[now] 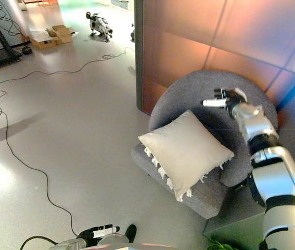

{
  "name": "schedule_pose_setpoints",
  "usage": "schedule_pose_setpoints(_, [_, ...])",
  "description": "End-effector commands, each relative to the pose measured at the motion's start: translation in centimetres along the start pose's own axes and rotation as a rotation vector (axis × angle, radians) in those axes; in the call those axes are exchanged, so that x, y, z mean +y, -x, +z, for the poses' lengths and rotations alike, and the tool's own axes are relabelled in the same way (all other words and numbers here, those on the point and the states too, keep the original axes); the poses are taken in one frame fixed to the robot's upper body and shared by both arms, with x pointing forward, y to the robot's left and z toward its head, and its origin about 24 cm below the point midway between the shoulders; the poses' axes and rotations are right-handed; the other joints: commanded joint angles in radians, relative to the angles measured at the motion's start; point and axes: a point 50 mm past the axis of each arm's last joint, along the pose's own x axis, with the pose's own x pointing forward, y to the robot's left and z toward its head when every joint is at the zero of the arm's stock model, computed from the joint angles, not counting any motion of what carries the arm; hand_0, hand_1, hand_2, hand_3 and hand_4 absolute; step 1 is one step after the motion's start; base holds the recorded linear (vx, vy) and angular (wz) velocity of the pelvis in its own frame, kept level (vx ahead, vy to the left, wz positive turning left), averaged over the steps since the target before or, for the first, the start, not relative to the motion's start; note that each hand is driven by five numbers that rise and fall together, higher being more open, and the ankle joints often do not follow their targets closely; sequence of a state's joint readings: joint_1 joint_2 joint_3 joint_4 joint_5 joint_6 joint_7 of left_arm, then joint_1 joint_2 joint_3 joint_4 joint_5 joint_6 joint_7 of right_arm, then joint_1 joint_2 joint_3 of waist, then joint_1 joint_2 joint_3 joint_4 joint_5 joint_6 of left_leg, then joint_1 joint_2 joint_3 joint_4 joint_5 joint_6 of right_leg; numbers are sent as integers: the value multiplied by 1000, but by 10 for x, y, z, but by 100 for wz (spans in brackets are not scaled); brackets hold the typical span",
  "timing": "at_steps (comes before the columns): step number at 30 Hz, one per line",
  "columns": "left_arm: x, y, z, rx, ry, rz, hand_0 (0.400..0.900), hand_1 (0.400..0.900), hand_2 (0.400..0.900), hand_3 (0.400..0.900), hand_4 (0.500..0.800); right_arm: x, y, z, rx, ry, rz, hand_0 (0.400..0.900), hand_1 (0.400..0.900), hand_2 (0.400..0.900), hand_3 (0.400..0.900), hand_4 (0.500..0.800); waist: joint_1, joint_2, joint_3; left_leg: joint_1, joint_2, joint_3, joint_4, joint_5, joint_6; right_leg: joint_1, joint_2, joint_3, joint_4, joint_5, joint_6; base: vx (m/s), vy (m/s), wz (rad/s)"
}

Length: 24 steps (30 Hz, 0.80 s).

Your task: Pick up the pillow and put it on the sofa.

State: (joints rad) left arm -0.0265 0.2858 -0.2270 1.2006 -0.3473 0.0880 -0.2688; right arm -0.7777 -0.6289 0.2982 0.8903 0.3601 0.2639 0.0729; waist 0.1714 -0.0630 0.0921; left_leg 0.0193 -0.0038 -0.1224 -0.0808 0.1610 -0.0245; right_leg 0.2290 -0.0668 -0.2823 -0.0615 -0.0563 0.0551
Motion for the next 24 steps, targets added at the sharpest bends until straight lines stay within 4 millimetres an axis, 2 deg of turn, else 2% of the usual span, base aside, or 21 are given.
schedule_pose_setpoints(1, [-13,-4,-18,108,-85,-28,900,900,900,900,800,25,7,4,-158,-73,9,900,900,900,900,800,-52,6,-26,77,4,77,17,-179,-22,-94,5,67,84,-8,1,-61,15,-42])
schedule_pose_setpoints(2, [-14,-4,-17,101,-72,-25,900,900,900,900,800,40,9,-12,-136,-101,36,900,900,900,900,800,-66,9,-24,80,5,86,17,-182,-20,-97,7,80,85,-9,2,-70,24,-48])
schedule_pose_setpoints(3, [-16,-5,-13,91,-65,-27,900,900,900,900,800,58,13,-36,-96,-143,66,900,900,900,900,800,-85,14,-21,84,5,98,16,-186,-17,-101,8,93,85,-7,3,-61,27,-40])
schedule_pose_setpoints(4, [-17,-5,-12,87,-59,-26,900,900,900,900,800,64,16,-47,-80,-164,72,900,900,900,900,800,-93,16,-20,85,6,105,16,-187,-15,-102,8,100,84,-6,4,-65,32,-40])
schedule_pose_setpoints(8, [-24,-7,-10,69,-50,-34,900,900,900,900,800,99,38,-120,87,-216,118,900,900,900,900,800,-133,30,-20,93,6,135,14,-195,-9,-110,13,133,79,-2,9,-58,35,-32])
schedule_pose_setpoints(12, [-27,-8,-10,61,-34,-41,900,900,900,900,800,119,63,-178,272,-225,120,900,900,900,900,800,-158,41,-21,102,5,157,12,-203,-3,-113,16,154,73,1,14,-46,34,-27])
schedule_pose_setpoints(14, [-29,-8,-10,55,-31,-49,900,900,900,900,800,126,75,-203,370,-227,121,900,900,900,900,800,-167,45,-20,104,4,166,12,-204,-1,-115,18,161,70,4,15,-47,28,-23])
schedule_pose_setpoints(18, [-29,-8,-7,52,-25,-58,900,900,900,900,800,128,96,-241,560,-246,107,900,900,900,900,800,-176,48,-20,107,-1,178,13,-208,4,-118,20,171,70,7,19,-40,17,-18])
schedule_pose_setpoints(21, [-30,-9,-5,48,-28,-63,900,900,900,900,800,129,118,-274,711,-213,114,900,900,900,900,800,-179,50,-20,107,-2,186,12,-208,10,-120,23,176,69,11,20,-41,10,-11])
schedule_pose_setpoints(22, [-30,-9,-5,48,-32,-65,900,900,900,900,800,129,125,-281,754,-203,114,900,900,900,900,800,-179,50,-20,108,-3,186,11,-208,11,-120,23,176,68,12,20,-25,2,-4])
schedule_pose_setpoints(24, [-30,-9,-5,48,-32,-65,900,900,900,900,800,129,125,-281,754,-203,114,900,900,900,900,800,-179,50,-20,108,-3,186,11,-208,11,-120,23,176,68,12,20,0,0,0])
